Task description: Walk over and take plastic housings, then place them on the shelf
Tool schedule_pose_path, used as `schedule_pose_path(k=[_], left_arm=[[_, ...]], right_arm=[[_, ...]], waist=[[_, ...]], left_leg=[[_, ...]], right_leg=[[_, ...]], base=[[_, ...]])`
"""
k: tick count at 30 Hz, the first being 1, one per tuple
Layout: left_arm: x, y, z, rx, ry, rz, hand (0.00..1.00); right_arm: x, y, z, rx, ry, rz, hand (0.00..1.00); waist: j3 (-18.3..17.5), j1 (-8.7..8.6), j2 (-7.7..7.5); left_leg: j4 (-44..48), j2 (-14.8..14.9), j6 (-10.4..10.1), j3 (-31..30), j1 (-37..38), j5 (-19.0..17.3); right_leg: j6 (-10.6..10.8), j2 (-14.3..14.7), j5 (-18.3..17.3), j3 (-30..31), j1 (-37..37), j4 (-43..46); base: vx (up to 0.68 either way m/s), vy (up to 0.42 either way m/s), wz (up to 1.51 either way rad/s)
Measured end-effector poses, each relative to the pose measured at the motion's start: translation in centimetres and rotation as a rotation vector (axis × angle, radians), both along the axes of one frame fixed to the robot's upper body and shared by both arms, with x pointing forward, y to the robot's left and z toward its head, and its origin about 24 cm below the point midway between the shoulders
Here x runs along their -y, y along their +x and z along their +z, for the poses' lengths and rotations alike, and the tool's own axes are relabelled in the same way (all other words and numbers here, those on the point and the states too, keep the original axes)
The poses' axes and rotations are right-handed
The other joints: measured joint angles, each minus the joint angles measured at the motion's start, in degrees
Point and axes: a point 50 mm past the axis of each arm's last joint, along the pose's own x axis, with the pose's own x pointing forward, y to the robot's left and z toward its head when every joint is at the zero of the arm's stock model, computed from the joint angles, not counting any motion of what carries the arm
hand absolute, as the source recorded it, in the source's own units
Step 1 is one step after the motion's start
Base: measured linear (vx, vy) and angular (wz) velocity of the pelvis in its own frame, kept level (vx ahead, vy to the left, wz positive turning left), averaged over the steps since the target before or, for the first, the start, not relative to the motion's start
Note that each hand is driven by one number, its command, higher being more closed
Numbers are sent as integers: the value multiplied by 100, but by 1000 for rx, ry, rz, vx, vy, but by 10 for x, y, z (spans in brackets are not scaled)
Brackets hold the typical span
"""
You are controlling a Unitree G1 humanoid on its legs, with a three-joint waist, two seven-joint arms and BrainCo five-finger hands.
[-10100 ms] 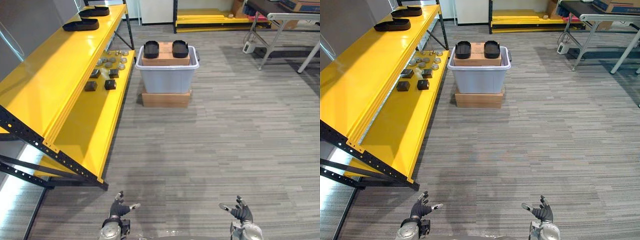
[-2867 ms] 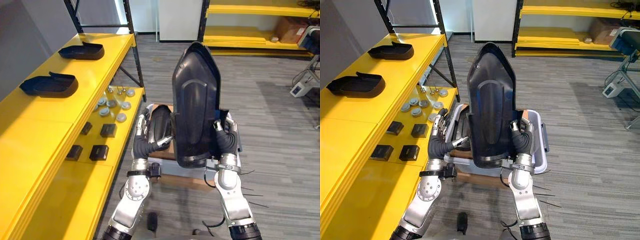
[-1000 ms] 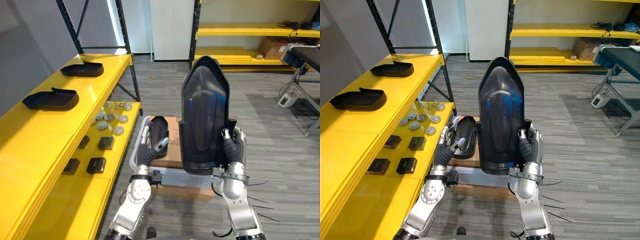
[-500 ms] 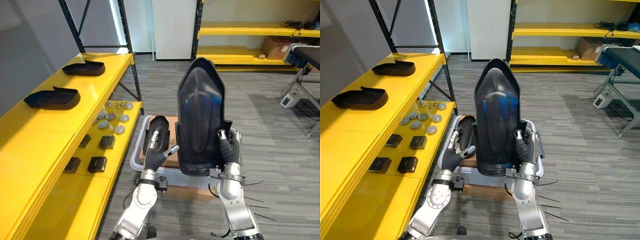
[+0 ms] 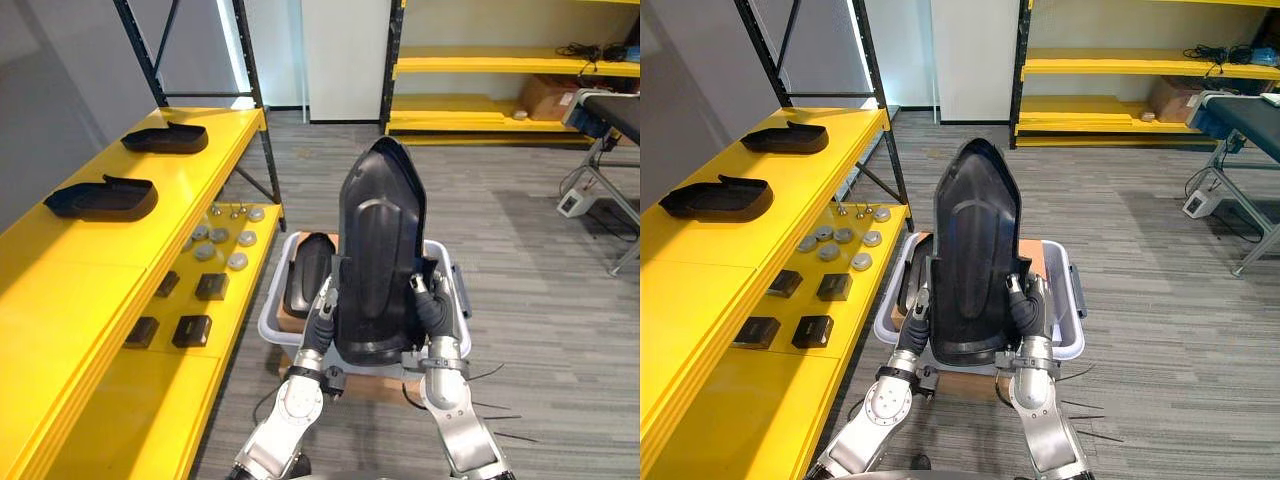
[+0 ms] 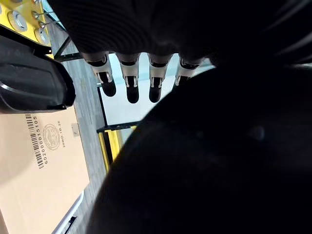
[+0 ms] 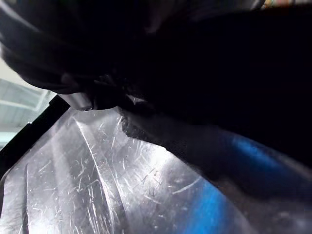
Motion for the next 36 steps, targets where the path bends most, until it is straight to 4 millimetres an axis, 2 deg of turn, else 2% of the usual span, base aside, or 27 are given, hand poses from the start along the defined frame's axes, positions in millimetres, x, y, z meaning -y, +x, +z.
schedule_pose_path(k=[5, 20, 29, 33, 34, 36], left_arm=[[-3, 1, 0, 4, 5, 14, 0], [-3, 4, 9, 44, -1, 25, 0], [2, 2, 9, 59, 33, -12, 0], [4, 1, 9, 70, 67, -24, 0], [4, 1, 8, 67, 70, -23, 100], [3, 1, 6, 59, 75, -20, 100]], right_arm=[[3, -1, -7, -30, -30, -12, 100], [25, 4, -2, 0, -77, -133, 100], [17, 5, 0, 9, -44, -126, 100], [7, 5, -1, -1, -24, -75, 100], [5, 5, -1, -2, -19, -68, 100], [4, 4, -1, -5, -11, -60, 100]], waist=[[-11, 4, 7], [-11, 16, 7], [-10, 15, 5], [-9, 12, 4], [-9, 12, 3], [-7, 12, 1]], left_leg=[[-1, 0, 0, -23, -6, 0], [-1, 10, 0, -60, -16, 0], [-1, 15, -5, -59, -15, -4], [-1, 20, -7, -52, -13, -6], [-1, 21, -9, -49, -12, -7], [-1, 21, -9, -46, -11, -7]], right_leg=[[-1, 21, -2, -17, 5, 0], [-10, 35, -11, -36, 2, 14], [-10, 38, -11, -29, -1, 15], [-10, 41, -11, -23, -2, 13], [-10, 42, -11, -22, -2, 13], [-10, 41, -11, -19, -3, 13]], base=[[0, 0, 0], [0, 0, 0], [0, 0, 0], [0, 0, 0], [0, 0, 0], [0, 0, 0]])
